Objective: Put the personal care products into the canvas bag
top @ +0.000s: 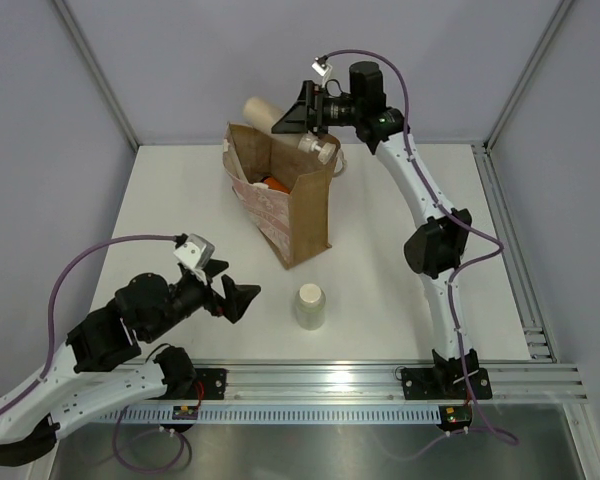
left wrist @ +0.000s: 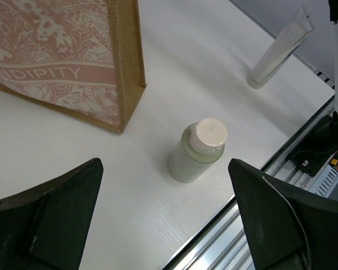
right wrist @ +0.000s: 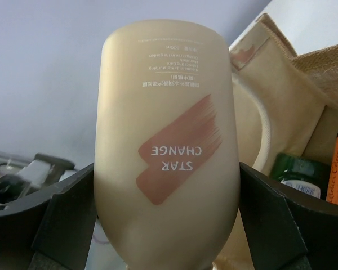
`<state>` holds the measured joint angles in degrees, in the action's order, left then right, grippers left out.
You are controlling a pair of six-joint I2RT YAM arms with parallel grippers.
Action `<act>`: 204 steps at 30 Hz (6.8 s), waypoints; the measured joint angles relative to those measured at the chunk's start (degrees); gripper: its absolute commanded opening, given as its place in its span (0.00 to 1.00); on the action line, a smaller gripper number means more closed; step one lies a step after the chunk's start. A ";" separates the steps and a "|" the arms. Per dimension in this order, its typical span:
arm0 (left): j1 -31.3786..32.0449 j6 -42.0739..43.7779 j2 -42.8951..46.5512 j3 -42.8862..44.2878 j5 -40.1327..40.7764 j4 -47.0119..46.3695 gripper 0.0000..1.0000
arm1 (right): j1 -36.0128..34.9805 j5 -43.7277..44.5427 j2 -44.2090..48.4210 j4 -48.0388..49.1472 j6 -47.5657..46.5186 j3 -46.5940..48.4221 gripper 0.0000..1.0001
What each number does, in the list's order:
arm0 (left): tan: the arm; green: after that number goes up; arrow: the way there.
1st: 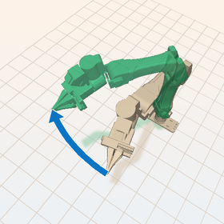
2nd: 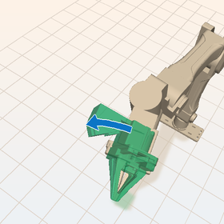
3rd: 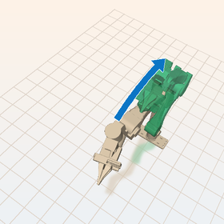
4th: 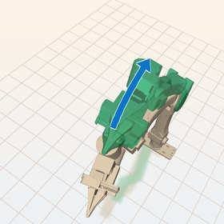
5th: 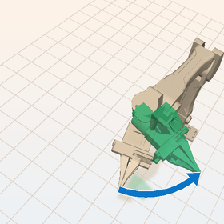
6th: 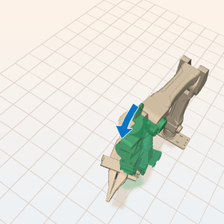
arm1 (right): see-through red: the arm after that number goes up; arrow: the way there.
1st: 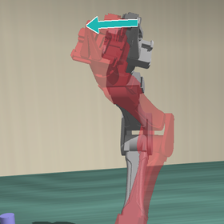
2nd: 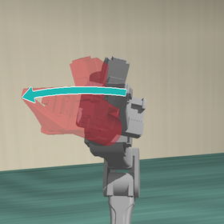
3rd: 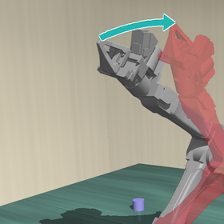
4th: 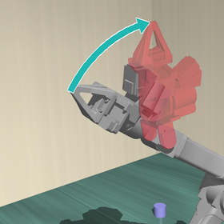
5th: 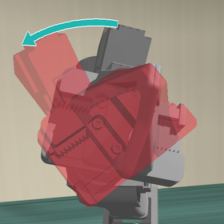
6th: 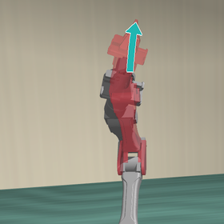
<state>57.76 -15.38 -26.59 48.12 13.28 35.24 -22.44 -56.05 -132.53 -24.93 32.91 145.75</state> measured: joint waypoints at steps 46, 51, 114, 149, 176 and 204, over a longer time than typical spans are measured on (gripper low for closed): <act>0.00 -14.56 -2.80 -14.45 -2.10 -8.59 0.99 | -7.13 28.65 10.25 -15.13 -47.63 -18.75 0.99; 0.00 -15.19 -2.84 -14.49 -3.06 -8.85 0.99 | -7.13 30.01 12.81 -14.29 -47.76 -19.04 1.00; 14.29 -18.73 -43.74 -10.36 13.94 -28.96 0.99 | 23.30 8.92 82.64 -23.41 -56.74 -81.24 1.00; -10.21 -16.76 -36.30 18.43 -1.95 -16.00 0.00 | 28.57 8.85 98.05 -19.34 -51.95 -92.32 1.00; -34.91 -17.84 -72.65 45.79 -16.15 -15.54 0.99 | 29.27 21.81 89.88 -22.69 -48.52 -85.44 0.99; -34.95 -0.42 -2.08 -0.74 -15.69 -11.80 0.99 | 29.57 52.78 69.72 -34.95 -23.58 -77.57 0.72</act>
<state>22.81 -15.79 -28.67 47.37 -2.42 23.44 7.14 -3.27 -62.81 -59.88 9.32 68.18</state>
